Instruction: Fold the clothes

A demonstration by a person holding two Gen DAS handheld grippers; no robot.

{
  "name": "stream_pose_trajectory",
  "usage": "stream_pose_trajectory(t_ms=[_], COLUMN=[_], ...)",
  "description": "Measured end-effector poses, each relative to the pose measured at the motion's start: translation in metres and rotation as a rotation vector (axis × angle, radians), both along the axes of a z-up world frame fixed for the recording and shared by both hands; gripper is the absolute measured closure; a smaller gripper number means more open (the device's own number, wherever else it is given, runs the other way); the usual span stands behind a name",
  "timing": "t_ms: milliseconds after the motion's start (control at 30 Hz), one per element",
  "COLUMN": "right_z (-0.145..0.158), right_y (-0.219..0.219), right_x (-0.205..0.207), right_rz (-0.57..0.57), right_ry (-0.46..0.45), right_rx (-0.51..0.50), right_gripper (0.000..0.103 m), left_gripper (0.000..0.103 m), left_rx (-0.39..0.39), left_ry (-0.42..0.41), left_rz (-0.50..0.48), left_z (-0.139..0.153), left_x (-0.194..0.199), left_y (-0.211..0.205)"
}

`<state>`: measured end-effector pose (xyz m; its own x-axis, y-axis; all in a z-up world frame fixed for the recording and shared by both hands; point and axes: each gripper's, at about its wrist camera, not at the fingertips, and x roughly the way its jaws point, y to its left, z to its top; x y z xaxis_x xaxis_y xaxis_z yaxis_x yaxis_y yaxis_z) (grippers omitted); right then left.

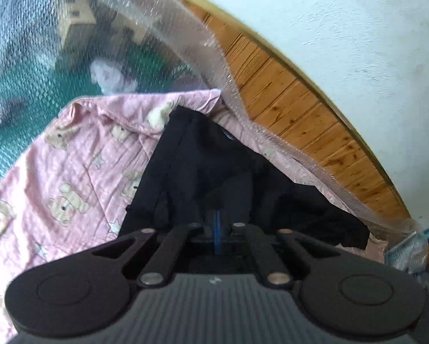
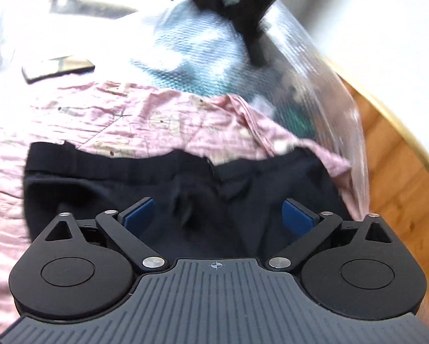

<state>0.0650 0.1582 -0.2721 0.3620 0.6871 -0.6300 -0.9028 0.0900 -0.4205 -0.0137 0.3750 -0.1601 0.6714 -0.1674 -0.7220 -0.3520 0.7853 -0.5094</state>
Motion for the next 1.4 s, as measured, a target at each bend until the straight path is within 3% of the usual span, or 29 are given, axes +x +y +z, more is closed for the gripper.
stream_pose_trajectory(t_ms=[33,67,100,133,167,233,300,333,367,400,467,600,633,667,700,733,767,900,933,967,1033,1067,1133,1200,1233,1267,1300,1333,1400], right_z=[-0.004,-0.01,-0.015,-0.021,-0.027,-0.039,-0.05,-0.05,-0.049,-0.047,-0.04,-0.01,-0.002,0.006,0.011,0.015,0.017,0.009,0.006,0.002,-0.008,-0.013,-0.027,-0.047,-0.048,-0.048,-0.045,-0.038,-0.023], right_y=[0.011,0.015,0.019,0.022,0.026,0.033,0.032,0.03,0.031,0.03,0.024,0.003,-0.003,-0.008,-0.011,-0.015,-0.016,-0.026,-0.031,-0.036,-0.049,-0.055,-0.061,-0.057,-0.058,-0.058,-0.058,-0.06,-0.065], right_x=[0.002,0.005,0.008,0.011,0.013,0.019,0.026,0.03,0.035,0.036,0.035,0.024,0.021,0.017,0.015,0.013,0.013,0.013,0.014,0.015,0.013,0.012,0.011,0.014,0.016,0.019,0.02,0.018,0.013], right_rz=[0.016,0.015,0.014,0.012,0.011,0.008,0.009,0.007,-0.004,-0.023,-0.039,-0.025,-0.019,-0.014,-0.015,-0.016,-0.023,-0.086,-0.105,-0.122,-0.129,-0.132,-0.134,-0.124,-0.126,-0.131,-0.148,-0.148,-0.148], right_ry=[0.005,0.022,0.039,0.056,0.073,0.106,0.151,0.203,0.26,0.255,0.256,0.257,0.257,0.258,0.26,0.262,0.269,0.283,0.278,0.273,0.257,0.25,0.238,0.25,0.289,0.325,0.341,0.332,0.314], right_rx=[-0.036,-0.067,-0.097,-0.128,-0.159,-0.218,-0.263,-0.24,-0.237,-0.227,-0.192,-0.082,-0.056,-0.031,-0.012,0.006,0.011,0.008,-0.002,-0.011,-0.022,-0.031,-0.094,-0.173,-0.161,-0.149,-0.142,-0.122,-0.083], right_gripper=[0.03,0.057,0.061,0.059,0.053,0.044,0.055,0.079,0.094,0.103,0.103,0.103,0.103,0.103,0.103,0.103,0.103,0.097,0.078,0.045,0.019,0.019,0.022,0.043,0.056,0.08,0.093,0.099,0.101], left_gripper=[0.103,0.101,0.099,0.089,0.082,0.08,0.074,0.063,0.047,0.041,0.026,0.023,0.027,0.042,0.064,0.098,0.103,0.103,0.103,0.103,0.103,0.103,0.103,0.103,0.103,0.103,0.103,0.103,0.103], left_rx=[-0.01,-0.023,-0.035,-0.046,-0.058,-0.084,-0.128,-0.145,-0.156,-0.164,-0.183,-0.221,-0.216,-0.21,-0.197,-0.184,-0.174,-0.127,-0.13,-0.132,-0.138,-0.142,-0.152,-0.152,-0.145,-0.137,-0.131,-0.126,-0.119], left_ry=[0.02,0.052,0.086,0.119,0.151,0.207,0.254,0.267,0.269,0.272,0.283,0.35,0.382,0.406,0.419,0.433,0.451,0.428,0.412,0.395,0.365,0.351,0.326,0.311,0.307,0.303,0.296,0.286,0.265], left_rz=[-0.006,-0.007,0.005,0.016,0.03,0.062,0.101,0.118,0.13,0.144,0.15,0.107,0.101,0.084,0.051,0.031,0.033,0.017,0.02,0.024,0.032,0.036,0.039,0.035,0.032,0.031,0.032,0.037,0.044], left_z=[-0.003,-0.012,-0.023,-0.034,-0.047,-0.073,-0.094,-0.102,-0.108,-0.112,-0.121,-0.148,-0.155,-0.162,-0.167,-0.171,-0.174,-0.163,-0.157,-0.15,-0.137,-0.131,-0.121,-0.114,-0.112,-0.11,-0.107,-0.103,-0.094], left_x=[-0.002,-0.002,0.0,0.002,0.003,0.003,0.005,0.007,0.01,0.013,0.024,0.057,0.065,0.073,0.08,0.086,0.089,0.087,0.082,0.077,0.067,0.062,0.055,0.05,0.049,0.049,0.048,0.045,0.038], left_y=[-0.002,-0.003,-0.003,-0.003,-0.003,-0.002,-0.003,-0.004,-0.005,-0.006,-0.008,-0.014,-0.015,-0.018,-0.021,-0.025,-0.026,-0.031,-0.03,-0.028,-0.025,-0.023,-0.023,-0.027,-0.029,-0.03,-0.031,-0.029,-0.027])
